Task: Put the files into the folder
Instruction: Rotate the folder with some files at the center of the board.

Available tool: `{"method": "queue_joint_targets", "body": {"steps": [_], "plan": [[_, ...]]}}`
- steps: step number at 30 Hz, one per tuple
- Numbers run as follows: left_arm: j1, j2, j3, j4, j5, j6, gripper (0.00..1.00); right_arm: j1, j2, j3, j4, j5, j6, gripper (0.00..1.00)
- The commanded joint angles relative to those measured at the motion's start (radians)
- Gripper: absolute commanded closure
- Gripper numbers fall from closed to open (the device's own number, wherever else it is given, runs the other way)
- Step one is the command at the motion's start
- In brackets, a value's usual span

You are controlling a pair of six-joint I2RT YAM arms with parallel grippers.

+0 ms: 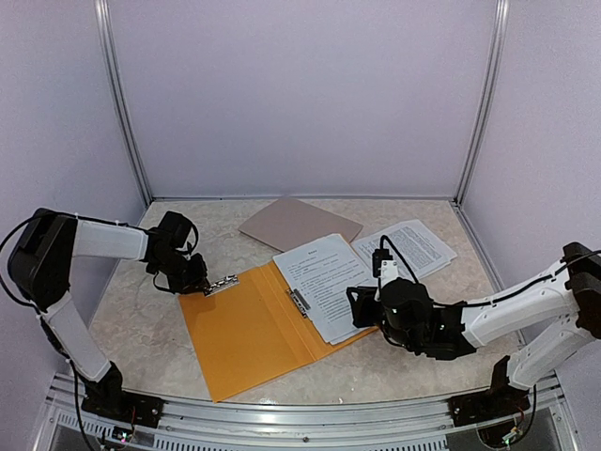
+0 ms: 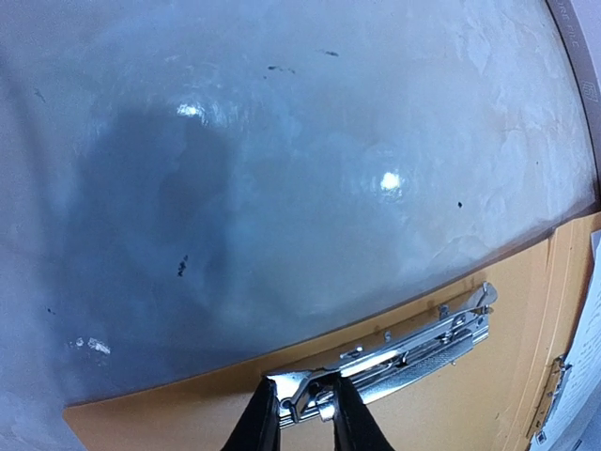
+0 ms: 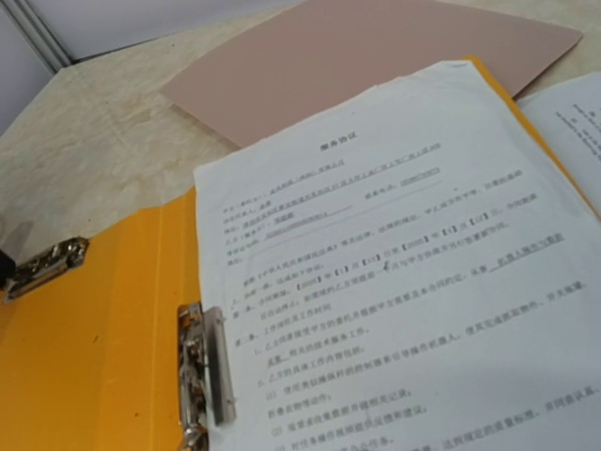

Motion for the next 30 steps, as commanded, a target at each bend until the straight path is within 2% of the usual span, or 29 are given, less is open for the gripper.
{"method": "queue_joint_targets", "body": {"steps": [1, 12, 20, 30], "plan": [[0.021, 0.011, 0.030, -0.022, -0.002, 0.035, 0.83, -0.010, 0.023, 0.015, 0.017, -0.025, -0.003, 0.76], [0.023, 0.033, 0.029, -0.009, 0.038, 0.034, 1.00, -0.020, 0.051, 0.018, 0.027, -0.056, 0.005, 0.76], [0.021, 0.034, 0.026, 0.017, 0.104, 0.076, 1.00, -0.025, 0.062, 0.026, 0.024, -0.066, 0.005, 0.76], [0.010, 0.093, 0.105, -0.015, 0.194, 0.261, 1.00, -0.044, 0.068, 0.082, -0.026, -0.073, -0.091, 0.76]]}}
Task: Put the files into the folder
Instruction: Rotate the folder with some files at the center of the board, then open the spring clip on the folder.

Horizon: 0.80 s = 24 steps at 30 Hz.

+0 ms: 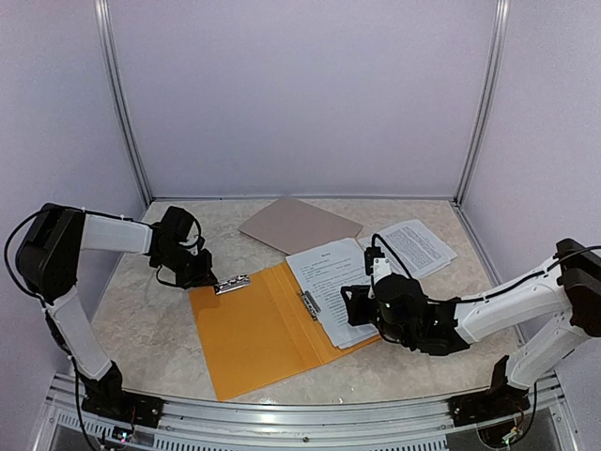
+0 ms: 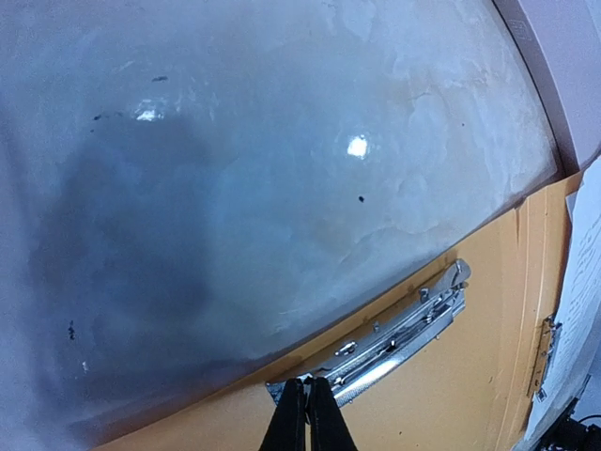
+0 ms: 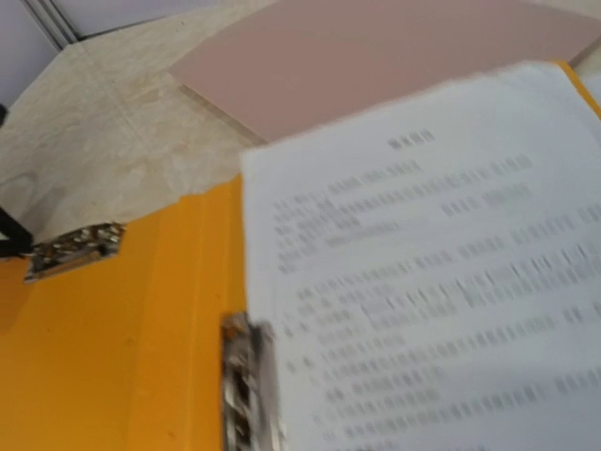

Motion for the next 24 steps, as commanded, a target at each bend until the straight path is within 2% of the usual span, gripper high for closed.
{"method": "queue_joint_targets", "body": {"steps": [1, 8, 12, 24], "plan": [[-0.011, 0.036, 0.050, -0.034, 0.042, 0.123, 1.00, -0.028, 0.022, 0.062, -0.031, -0.030, -0.088, 0.76], [-0.037, 0.051, 0.083, -0.045, 0.109, 0.224, 1.00, -0.093, 0.104, 0.164, -0.043, -0.191, -0.248, 0.73], [-0.051, 0.083, 0.125, -0.049, 0.168, 0.281, 1.00, -0.152, 0.158, 0.253, -0.084, -0.321, -0.345, 0.66], [-0.117, 0.230, 0.285, -0.106, 0.311, 0.417, 1.00, -0.331, 0.370, 0.504, -0.227, -0.831, -0.575, 0.25]]}}
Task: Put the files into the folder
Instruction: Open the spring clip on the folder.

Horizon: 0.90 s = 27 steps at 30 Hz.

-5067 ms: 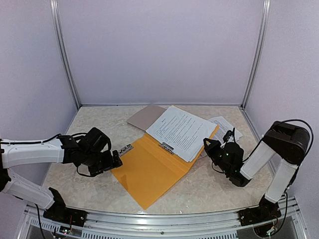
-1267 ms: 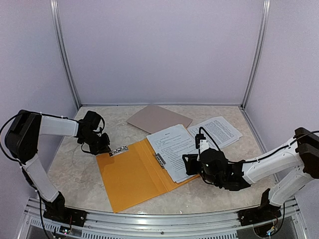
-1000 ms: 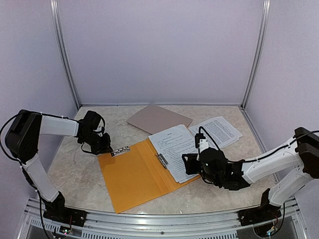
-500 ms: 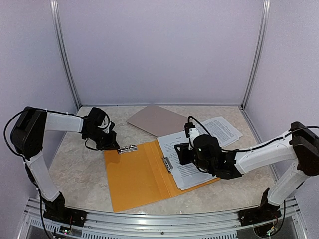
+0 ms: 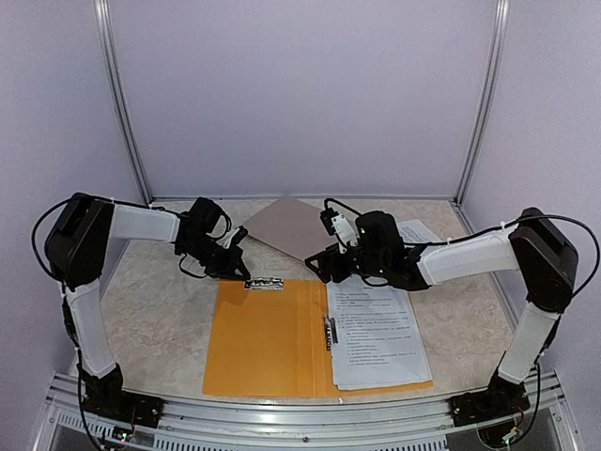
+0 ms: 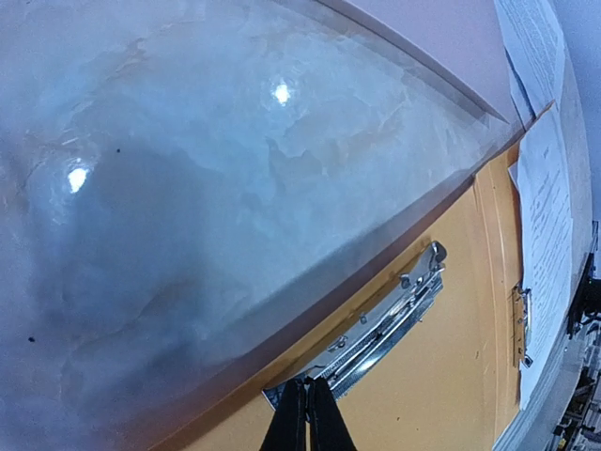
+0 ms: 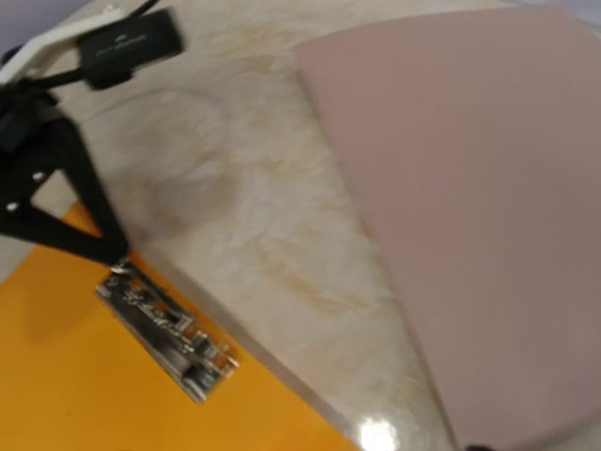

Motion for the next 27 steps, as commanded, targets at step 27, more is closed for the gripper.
{"method": "queue_joint_targets", "body": {"steps": [27], "plan": [[-0.073, 0.128, 0.068, -0.030, 0.142, 0.053, 1.00, -0.043, 0.432, 0.372, -0.255, -0.487, -0.415, 0.42]]}}
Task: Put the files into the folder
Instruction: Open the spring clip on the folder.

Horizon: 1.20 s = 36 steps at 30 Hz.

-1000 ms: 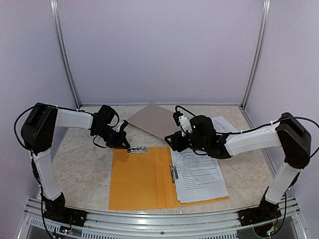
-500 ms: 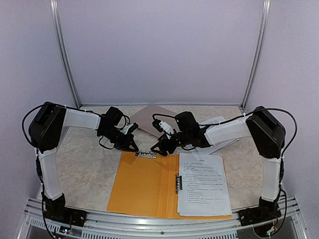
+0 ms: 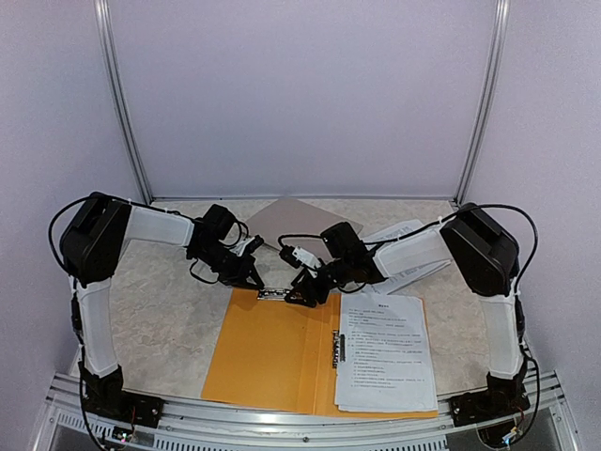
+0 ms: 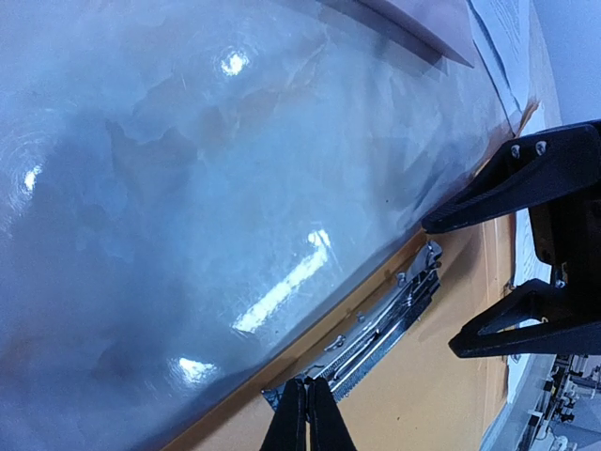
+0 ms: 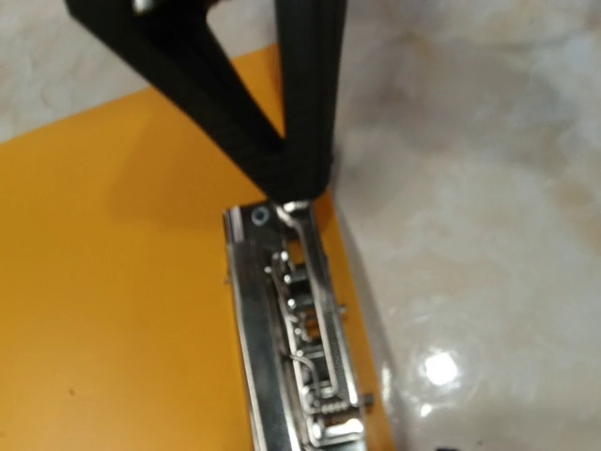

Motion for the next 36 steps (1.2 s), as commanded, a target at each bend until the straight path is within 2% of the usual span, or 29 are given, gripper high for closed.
{"method": "queue_joint_targets", "body": {"steps": [1, 6, 16, 21, 30, 36], "plan": [[-0.017, 0.028, 0.011, -0.019, 0.013, 0.004, 1.00, -0.005, 0.042, 0.039, -0.030, -0.009, -0.034, 0.42], [-0.018, 0.030, 0.014, -0.022, 0.013, 0.009, 1.00, -0.005, 0.061, 0.054, -0.030, 0.000, -0.042, 0.42], [-0.016, 0.041, 0.018, -0.031, -0.001, 0.001, 1.00, -0.005, 0.075, 0.056, -0.059, 0.026, -0.085, 0.67], [-0.015, 0.030, -0.007, -0.016, -0.021, -0.017, 1.00, -0.005, 0.067, 0.035, -0.059, 0.041, -0.096, 0.68], [-0.017, 0.005, -0.080, 0.020, -0.086, -0.039, 1.00, -0.005, 0.074, 0.013, -0.060, 0.071, -0.087, 0.82], [-0.017, 0.023, -0.120, 0.022, -0.131, -0.054, 1.00, -0.005, 0.084, 0.008, -0.068, 0.087, -0.076, 0.84]]}}
